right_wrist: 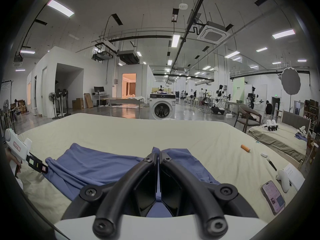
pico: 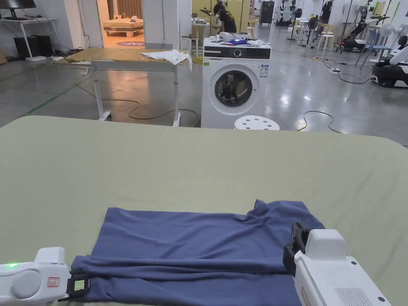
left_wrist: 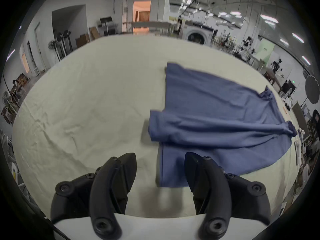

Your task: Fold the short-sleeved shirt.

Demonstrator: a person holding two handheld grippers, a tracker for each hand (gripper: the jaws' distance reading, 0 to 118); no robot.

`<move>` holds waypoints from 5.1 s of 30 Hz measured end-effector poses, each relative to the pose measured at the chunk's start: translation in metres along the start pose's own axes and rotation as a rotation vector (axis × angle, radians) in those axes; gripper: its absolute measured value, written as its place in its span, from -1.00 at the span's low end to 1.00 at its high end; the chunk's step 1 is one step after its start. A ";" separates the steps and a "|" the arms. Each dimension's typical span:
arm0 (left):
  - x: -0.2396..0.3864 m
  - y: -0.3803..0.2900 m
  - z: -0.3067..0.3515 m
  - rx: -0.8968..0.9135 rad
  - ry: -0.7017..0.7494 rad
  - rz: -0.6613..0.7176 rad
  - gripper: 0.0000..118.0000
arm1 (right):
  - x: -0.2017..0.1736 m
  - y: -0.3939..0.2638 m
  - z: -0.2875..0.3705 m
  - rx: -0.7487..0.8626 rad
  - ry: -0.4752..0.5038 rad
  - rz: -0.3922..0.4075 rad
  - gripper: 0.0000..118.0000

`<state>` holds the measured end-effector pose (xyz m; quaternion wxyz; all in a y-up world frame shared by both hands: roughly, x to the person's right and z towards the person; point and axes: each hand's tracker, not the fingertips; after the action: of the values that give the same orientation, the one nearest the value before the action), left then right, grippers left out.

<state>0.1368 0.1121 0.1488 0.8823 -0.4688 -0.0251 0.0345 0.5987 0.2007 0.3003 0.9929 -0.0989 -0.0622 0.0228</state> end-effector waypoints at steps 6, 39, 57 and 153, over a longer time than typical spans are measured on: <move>0.016 0.000 -0.001 -0.032 0.050 -0.056 -0.02 | 0.014 -0.012 -0.002 -0.062 -0.029 0.006 -0.99; 0.025 -0.011 0.076 0.172 -0.061 -0.069 -1.00 | 0.129 -0.072 -0.072 -0.727 0.045 -0.042 -0.86; -0.011 -0.065 0.147 0.118 -0.085 -0.060 -1.00 | 0.138 -0.037 0.049 -0.723 0.090 -0.025 -0.87; 0.021 0.041 0.017 0.190 -0.058 -0.117 -1.00 | 0.148 -0.030 -0.189 -0.796 0.038 -0.104 0.20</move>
<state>0.1548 0.1509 0.1249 0.9222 -0.3796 -0.0745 -0.0013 0.7703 0.1432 0.1396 0.8777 -0.4731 -0.0527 -0.0551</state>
